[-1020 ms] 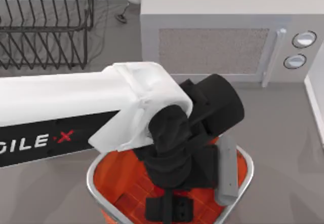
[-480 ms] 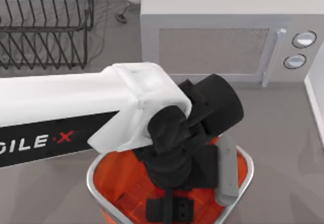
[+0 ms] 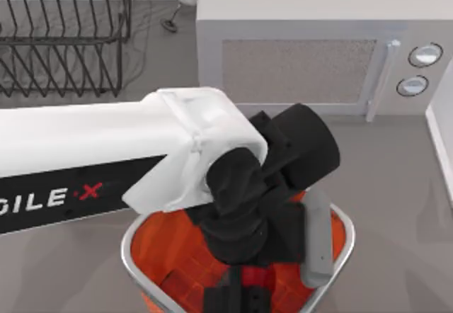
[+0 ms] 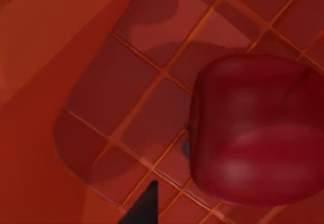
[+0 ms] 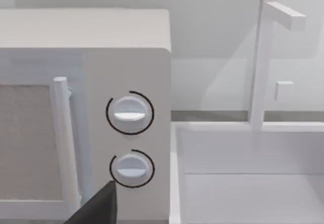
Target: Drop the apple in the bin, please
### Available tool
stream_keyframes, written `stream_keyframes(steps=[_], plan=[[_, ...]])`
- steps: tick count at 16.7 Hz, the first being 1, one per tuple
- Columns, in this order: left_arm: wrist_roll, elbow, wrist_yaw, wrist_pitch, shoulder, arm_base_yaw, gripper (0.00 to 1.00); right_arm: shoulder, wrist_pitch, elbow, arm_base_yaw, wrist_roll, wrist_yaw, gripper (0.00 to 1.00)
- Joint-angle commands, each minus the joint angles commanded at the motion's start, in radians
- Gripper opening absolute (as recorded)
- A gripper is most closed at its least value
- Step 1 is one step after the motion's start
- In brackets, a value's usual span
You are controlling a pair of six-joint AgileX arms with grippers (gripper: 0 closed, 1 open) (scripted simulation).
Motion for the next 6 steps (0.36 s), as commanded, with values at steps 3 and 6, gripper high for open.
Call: stream_keyframes(steps=[3,6], plan=[[0.000,0.000,0.000,0.000,0.000,0.000,1.00,0.000,0.000,0.000,0.000,0.000,0.000,1.00],[0.000,0.000,0.000,0.000,0.000,0.000,1.00,0.000,0.000,0.000,0.000,0.000,0.000,1.00]])
